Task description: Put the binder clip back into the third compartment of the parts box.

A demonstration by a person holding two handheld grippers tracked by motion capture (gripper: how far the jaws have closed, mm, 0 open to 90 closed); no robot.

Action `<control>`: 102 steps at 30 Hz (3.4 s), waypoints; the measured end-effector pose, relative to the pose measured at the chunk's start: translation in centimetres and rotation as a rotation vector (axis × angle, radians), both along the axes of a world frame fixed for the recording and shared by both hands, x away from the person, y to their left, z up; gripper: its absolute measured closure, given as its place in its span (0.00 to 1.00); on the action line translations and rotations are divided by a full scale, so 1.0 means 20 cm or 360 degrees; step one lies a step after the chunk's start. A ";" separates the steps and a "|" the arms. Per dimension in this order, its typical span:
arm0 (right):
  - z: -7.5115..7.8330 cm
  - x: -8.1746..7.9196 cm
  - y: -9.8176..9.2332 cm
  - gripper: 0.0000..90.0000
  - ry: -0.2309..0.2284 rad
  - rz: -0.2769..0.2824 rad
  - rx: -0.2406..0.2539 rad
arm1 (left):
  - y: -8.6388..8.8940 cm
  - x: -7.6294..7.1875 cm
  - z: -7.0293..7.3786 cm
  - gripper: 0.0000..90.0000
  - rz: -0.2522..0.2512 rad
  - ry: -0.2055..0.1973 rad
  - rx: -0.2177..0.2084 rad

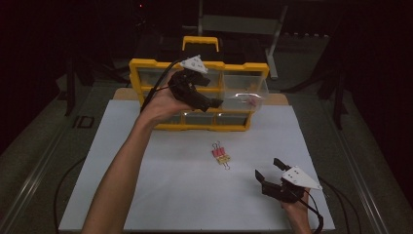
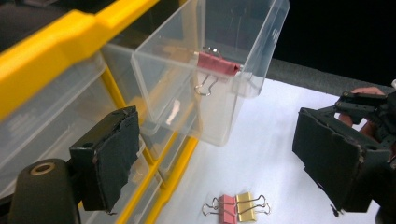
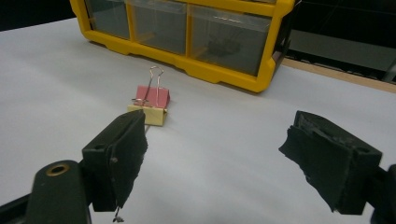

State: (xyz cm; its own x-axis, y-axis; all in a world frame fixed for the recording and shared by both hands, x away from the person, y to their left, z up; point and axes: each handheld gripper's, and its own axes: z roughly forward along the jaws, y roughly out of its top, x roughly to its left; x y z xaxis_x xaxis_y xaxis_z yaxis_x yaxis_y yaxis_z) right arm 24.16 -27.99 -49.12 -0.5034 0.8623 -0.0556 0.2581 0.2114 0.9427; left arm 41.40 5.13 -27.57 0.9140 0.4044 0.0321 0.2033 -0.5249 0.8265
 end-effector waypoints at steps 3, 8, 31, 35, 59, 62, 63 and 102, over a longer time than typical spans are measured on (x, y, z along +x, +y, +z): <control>0.00 0.00 0.00 0.21 -0.0003 0.0002 -0.0003 | 0.00 0.00 -0.03 0.17 0.0002 0.0004 0.0003; 0.00 0.00 0.00 0.21 0.0000 -0.0002 0.0002 | 0.01 -0.01 -0.07 0.17 0.0009 0.0008 0.0002; 0.00 0.00 0.00 0.21 -0.0001 -0.0008 0.0001 | -0.04 -0.03 -0.30 0.17 0.0013 0.0028 0.0067; 0.00 0.00 0.00 0.21 -0.0001 -0.0007 0.0000 | -0.04 -0.03 -0.34 0.17 0.0012 0.0039 0.0080; 0.00 0.00 0.00 0.21 -0.0001 -0.0011 -0.0006 | -0.10 -0.02 -0.58 0.17 0.0024 0.0129 0.0161; 0.00 0.00 0.00 0.21 -0.0001 -0.0011 -0.0007 | -0.11 -0.02 -0.60 0.17 0.0024 0.0133 0.0174; 0.00 0.00 0.00 0.21 -0.0001 -0.0011 -0.0006 | -0.11 -0.01 -0.61 0.17 0.0021 0.0137 0.0181; 0.00 0.00 -0.01 0.21 0.0005 -0.0010 -0.0021 | -0.23 0.08 -0.94 0.27 -0.0010 0.0356 0.0345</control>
State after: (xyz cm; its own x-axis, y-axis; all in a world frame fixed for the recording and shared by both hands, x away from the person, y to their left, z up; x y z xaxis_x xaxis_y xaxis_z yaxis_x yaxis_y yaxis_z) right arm 24.18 -28.13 -49.16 -0.4979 0.8648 -0.0654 0.2622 0.2220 0.9391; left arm 42.94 0.59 -46.44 0.9106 0.4045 -0.0849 0.3635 -0.6860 0.6303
